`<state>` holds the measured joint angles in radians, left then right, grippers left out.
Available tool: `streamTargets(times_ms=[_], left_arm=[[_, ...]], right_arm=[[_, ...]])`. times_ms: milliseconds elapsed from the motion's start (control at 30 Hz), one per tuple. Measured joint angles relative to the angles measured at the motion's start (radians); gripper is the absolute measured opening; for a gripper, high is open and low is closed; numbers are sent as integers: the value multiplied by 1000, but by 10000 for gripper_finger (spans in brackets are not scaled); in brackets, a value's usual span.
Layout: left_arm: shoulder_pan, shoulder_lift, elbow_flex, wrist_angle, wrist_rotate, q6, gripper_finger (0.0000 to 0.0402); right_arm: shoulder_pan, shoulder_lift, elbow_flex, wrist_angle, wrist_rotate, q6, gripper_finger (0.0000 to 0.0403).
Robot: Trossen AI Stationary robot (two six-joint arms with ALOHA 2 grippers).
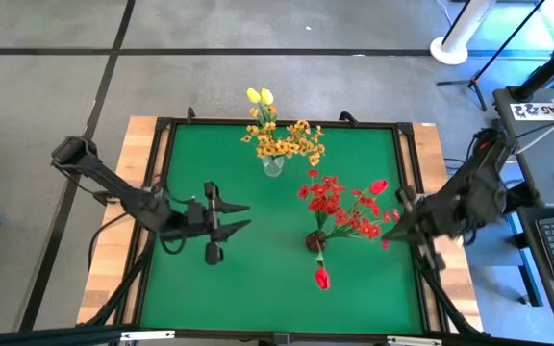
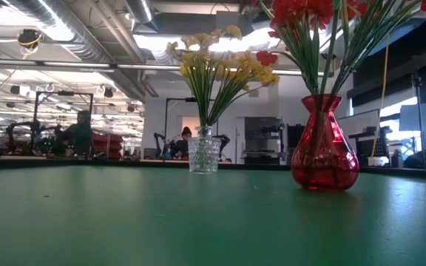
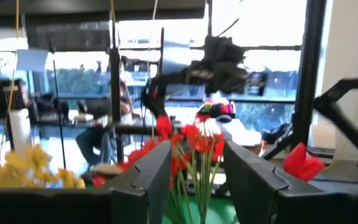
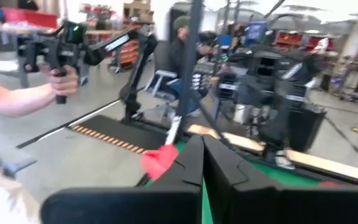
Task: Sort flowers into vase by color
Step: Return to Home Position
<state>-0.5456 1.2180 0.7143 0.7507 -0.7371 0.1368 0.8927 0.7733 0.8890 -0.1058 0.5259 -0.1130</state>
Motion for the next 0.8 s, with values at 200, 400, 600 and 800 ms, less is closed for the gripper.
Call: streamTargets(times_ms=[200, 400, 600, 800], left_arm=[[86, -106, 0, -79, 103, 28, 98], [278, -199, 0, -234, 263, -98, 42], [396, -263, 0, -302, 384, -129, 3], [480, -337, 0, -367, 471, -137, 2]], right_arm=[[-53, -153, 0, -132, -3, 3, 9], [-90, -265, 0, -233, 42, 2, 6], [-132, -362, -56, -250, 76, -28, 3], [-173, -561, -235, -122, 68, -135, 2]])
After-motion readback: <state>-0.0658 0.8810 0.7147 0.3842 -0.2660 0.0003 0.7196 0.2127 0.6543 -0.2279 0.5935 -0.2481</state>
